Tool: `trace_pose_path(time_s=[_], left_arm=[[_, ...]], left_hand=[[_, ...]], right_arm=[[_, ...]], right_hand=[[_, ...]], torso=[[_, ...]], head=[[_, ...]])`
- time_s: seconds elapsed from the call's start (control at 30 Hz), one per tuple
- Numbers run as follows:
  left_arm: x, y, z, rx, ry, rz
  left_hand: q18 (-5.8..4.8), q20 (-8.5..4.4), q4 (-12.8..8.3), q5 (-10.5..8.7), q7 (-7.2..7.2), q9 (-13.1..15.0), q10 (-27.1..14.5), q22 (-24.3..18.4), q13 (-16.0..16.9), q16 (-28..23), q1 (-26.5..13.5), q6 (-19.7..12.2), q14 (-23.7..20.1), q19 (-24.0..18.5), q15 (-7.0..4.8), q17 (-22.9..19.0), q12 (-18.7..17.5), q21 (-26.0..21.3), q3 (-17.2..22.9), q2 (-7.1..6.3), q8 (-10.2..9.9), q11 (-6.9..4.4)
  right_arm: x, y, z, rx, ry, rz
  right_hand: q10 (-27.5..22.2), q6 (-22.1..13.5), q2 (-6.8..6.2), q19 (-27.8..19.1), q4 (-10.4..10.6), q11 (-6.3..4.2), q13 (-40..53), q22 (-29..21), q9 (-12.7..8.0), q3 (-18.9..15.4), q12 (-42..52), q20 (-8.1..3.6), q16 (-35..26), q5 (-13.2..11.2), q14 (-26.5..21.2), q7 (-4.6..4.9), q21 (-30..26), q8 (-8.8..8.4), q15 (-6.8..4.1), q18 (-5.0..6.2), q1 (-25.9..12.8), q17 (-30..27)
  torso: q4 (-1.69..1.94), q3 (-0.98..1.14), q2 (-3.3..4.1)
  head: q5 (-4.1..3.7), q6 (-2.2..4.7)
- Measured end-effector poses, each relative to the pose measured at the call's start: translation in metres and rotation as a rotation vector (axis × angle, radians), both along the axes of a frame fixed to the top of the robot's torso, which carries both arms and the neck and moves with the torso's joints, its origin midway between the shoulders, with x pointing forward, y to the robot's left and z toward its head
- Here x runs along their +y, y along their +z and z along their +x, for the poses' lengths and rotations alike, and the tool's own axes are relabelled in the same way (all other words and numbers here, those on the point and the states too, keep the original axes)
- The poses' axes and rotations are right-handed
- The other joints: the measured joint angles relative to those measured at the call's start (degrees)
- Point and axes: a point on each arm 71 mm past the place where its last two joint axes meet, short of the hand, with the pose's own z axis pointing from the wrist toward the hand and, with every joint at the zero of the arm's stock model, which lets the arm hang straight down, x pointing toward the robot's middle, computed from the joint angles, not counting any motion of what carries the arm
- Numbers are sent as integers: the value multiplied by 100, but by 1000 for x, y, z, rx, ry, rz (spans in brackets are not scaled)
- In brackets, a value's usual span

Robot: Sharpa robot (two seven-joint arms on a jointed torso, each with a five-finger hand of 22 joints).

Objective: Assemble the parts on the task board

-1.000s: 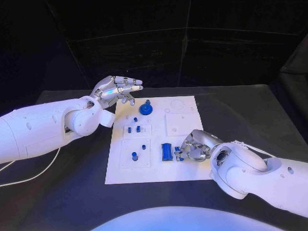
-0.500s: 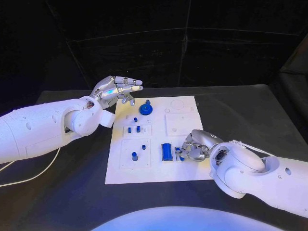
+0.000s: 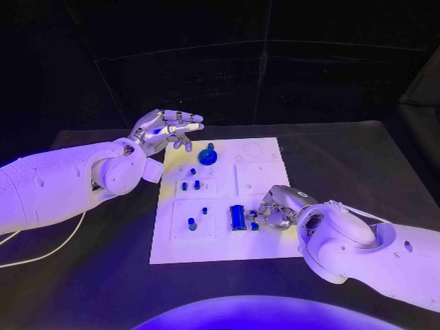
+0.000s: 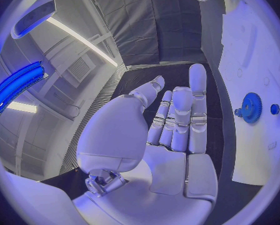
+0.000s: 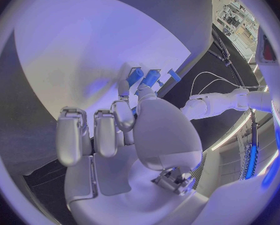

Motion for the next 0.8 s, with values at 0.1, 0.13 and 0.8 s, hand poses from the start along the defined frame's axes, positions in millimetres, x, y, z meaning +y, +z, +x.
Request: trace_pose_path(time_s=[0.1,0.13,0.8], left_arm=[[0,0,0,0,0,0],[0,0,0,0,0,0],[1,0,0,1,2,2]], left_hand=[[0,0,0,0,0,0,0,0,0,0,0,0,0,0,0,0,0,0,0,0,0,0],[0,0,0,0,0,0,0,0,0,0,0,0,0,0,0,0,0,0,0,0,0,0],[0,0,-17,0,0,0,-31,-10,0,0,0,0,-21,0,21,-14,35,-22,-17,0,0,-31]], right_arm=[[0,0,0,-2,0,-2],[0,0,1,-3,-1,-3],[-21,6,-8,-16,22,-11]], right_hand=[[19,0,55,0,-4,-19,10,0,17,-114,15,0,0,-175,0,0,0,33,0,0,-161,0],[20,0,61,0,-2,-20,12,0,27,-159,16,0,0,-308,0,0,0,33,0,0,-226,0],[-3,-146,-72,0,-55,3,-33,0,112,-543,-104,1,-25,-1043,0,38,0,87,1,0,-104,-1]], torso=[[0,0,1],[0,-1,1],[-15,6,-9]], head=[[-5,7],[-6,7],[-10,52]])
